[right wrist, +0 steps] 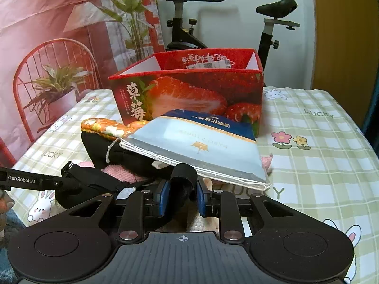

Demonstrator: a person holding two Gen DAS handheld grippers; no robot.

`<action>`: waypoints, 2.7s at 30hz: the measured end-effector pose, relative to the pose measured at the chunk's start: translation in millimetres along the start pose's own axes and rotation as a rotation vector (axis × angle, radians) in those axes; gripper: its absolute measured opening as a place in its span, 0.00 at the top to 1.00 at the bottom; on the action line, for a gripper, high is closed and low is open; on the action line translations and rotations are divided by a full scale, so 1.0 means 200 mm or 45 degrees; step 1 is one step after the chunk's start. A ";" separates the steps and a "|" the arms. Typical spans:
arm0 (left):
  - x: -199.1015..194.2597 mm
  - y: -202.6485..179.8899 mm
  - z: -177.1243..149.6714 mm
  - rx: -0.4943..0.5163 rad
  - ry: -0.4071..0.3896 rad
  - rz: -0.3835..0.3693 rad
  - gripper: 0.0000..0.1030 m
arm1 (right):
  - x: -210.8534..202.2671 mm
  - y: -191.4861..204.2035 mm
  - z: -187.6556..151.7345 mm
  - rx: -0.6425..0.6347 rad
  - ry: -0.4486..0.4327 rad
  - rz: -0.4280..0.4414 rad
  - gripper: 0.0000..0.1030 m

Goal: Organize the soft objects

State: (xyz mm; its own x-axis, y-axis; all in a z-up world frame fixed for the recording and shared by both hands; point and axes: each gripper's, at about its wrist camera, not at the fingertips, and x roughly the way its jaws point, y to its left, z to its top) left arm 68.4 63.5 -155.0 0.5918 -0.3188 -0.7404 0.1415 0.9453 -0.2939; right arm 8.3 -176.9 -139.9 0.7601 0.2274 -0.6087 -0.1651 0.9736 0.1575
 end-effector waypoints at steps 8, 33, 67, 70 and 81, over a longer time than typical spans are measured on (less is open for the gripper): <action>0.03 0.02 -0.01 -0.007 0.019 0.001 0.68 | 0.01 -0.01 0.00 -0.030 -0.003 -0.037 0.74; -0.04 -0.01 0.00 0.010 -0.043 -0.073 0.68 | 0.01 0.00 0.00 -0.012 0.018 0.051 0.78; 0.00 0.00 -0.02 0.003 0.011 -0.049 0.74 | -0.06 -0.09 -0.09 0.076 0.090 -0.068 0.67; 0.00 0.00 -0.02 0.005 0.014 -0.047 0.74 | -0.09 -0.09 -0.08 0.060 0.064 -0.057 0.70; 0.01 0.00 -0.02 0.023 0.028 -0.031 0.74 | -0.07 -0.09 -0.12 0.084 0.222 -0.024 0.69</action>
State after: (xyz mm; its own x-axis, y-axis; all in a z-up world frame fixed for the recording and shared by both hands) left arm 66.3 62.9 -158.6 0.5702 -0.3430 -0.7465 0.1698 0.9382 -0.3014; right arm -13.8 -197.3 -153.2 0.6411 0.2148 -0.7368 -0.1062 0.9756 0.1920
